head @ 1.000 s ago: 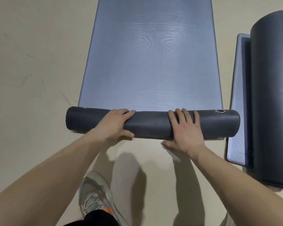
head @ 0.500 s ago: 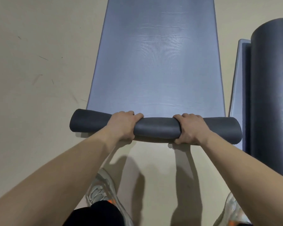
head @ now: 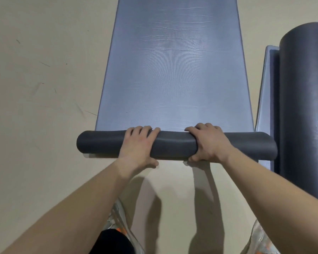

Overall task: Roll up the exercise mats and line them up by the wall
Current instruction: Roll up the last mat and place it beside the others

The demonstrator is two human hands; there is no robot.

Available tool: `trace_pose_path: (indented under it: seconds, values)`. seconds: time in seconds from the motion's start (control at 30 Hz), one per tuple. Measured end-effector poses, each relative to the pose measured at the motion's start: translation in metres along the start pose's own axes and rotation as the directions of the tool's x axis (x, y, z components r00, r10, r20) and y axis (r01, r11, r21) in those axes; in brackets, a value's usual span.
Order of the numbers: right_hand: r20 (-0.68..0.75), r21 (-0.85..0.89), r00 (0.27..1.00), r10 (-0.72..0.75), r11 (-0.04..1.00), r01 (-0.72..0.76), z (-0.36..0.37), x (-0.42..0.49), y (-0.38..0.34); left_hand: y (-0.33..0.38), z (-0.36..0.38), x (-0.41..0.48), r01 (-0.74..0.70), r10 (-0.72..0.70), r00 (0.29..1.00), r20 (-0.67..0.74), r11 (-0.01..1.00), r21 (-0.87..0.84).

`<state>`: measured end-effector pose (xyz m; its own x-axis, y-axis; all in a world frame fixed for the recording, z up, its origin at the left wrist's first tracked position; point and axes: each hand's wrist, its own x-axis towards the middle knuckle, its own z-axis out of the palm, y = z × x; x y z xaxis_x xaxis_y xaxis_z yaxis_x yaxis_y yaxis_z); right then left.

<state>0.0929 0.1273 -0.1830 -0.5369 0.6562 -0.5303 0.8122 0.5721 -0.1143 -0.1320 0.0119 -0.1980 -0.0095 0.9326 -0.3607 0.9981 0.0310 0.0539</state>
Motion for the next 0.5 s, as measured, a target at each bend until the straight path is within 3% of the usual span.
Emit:
trace_pose_path:
  seconds: [0.07, 0.13, 0.33, 0.4, 0.5]
  values:
    - [-0.24, -0.177, 0.97, -0.04, 0.984, -0.004, 0.026, -0.011, -0.009, -0.011, -0.007, 0.026, -0.024, 0.027, 0.999, 0.035, 0.997, -0.075]
    - [-0.354, -0.2, 0.935, -0.017, 0.978, -0.058, 0.041, -0.007, -0.014, -0.018, -0.015, 0.046, -0.042, 0.05, 0.995, 0.084, 0.995, -0.091]
    - [-0.178, -0.16, 0.984, -0.019, 0.987, -0.01, 0.004, 0.038, -0.002, -0.006, 0.013, 0.035, -0.013, 0.031, 0.99, -0.135, 0.992, 0.128]
    - [-0.26, -0.21, 0.965, -0.014, 0.977, -0.042, 0.017, 0.032, -0.005, -0.01, 0.013, 0.049, -0.009, 0.022, 0.988, -0.154, 0.996, 0.085]
    - [-0.361, -0.213, 0.932, -0.009, 0.974, -0.073, 0.033, 0.02, -0.011, -0.013, 0.0, 0.06, -0.043, 0.045, 0.997, -0.068, 0.998, 0.042]
